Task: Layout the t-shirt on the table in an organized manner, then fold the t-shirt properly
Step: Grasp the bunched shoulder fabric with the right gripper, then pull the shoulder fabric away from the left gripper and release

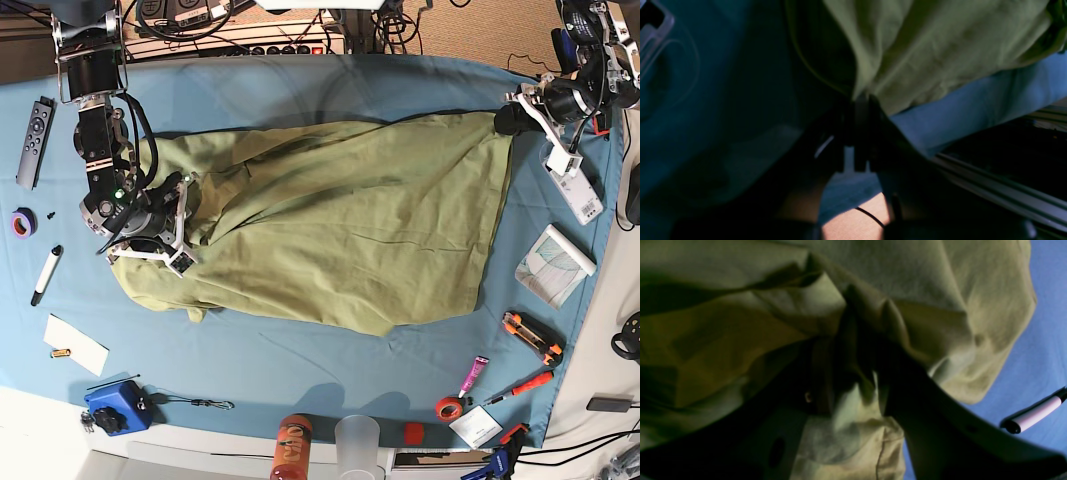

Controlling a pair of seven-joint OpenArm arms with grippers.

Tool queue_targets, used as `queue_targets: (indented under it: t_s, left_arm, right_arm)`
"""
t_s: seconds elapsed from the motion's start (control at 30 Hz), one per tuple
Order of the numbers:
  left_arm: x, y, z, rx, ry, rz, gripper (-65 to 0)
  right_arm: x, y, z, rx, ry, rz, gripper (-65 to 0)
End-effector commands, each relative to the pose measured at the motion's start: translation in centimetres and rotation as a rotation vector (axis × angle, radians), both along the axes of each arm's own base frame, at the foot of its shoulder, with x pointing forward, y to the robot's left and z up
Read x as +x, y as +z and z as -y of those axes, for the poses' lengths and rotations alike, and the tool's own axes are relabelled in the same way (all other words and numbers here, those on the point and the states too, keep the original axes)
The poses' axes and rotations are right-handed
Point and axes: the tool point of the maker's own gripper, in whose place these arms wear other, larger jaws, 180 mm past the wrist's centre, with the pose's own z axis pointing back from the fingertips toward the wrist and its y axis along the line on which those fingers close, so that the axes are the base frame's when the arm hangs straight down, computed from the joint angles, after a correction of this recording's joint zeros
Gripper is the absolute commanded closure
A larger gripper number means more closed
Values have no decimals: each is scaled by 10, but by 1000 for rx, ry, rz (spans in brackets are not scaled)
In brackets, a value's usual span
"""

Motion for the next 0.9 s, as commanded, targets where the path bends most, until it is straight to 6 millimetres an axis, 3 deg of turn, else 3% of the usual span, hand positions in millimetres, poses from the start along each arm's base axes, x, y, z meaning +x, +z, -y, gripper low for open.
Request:
queue_targets:
  t_s: [0.0, 0.17, 0.4, 0.63, 0.87]
  left_arm:
    - [8, 10, -2, -2, -3, 43, 0]
    - [8, 10, -2, -2, -2, 43, 0]
    - [7, 10, -2, -1, -3, 42, 0]
    - [7, 9, -2, -1, -4, 38, 0]
    - [6, 9, -2, 0, -6, 35, 0]
  right_arm:
    - [12, 15, 4, -3, 0, 50, -192]
    - [11, 14, 6, -7, -6, 46, 0]
    - [0, 12, 16, -44, -83, -14, 0]
    - [-16, 43, -18, 50, 5, 10, 0]
    - [-64, 49, -19, 93, 1, 22, 0]
